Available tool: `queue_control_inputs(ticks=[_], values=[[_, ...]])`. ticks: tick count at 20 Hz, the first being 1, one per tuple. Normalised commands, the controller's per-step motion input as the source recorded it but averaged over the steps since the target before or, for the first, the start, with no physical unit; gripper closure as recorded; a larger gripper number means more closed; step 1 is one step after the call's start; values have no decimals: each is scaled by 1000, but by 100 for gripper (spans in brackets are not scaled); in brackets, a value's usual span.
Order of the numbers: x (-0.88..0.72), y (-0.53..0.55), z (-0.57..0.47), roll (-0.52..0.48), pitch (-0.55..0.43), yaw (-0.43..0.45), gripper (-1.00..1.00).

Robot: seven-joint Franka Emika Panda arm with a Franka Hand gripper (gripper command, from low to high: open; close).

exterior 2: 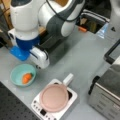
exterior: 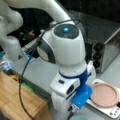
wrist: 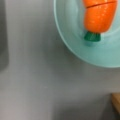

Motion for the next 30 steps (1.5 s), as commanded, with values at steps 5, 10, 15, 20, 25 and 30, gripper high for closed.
queue_control_inputs(ticks=[5,10,15,20,25,30], values=[[457,-310,93,-46,241,122,-100],[415,-282,78,-46,288,107,-100],[373,-228,72,-48,312,106,-100],[366,-201,29,-74,296,118,-100],[371,-153,-31,-28,246,124,-100],[364,-147,-30,2,177,116,-100]])
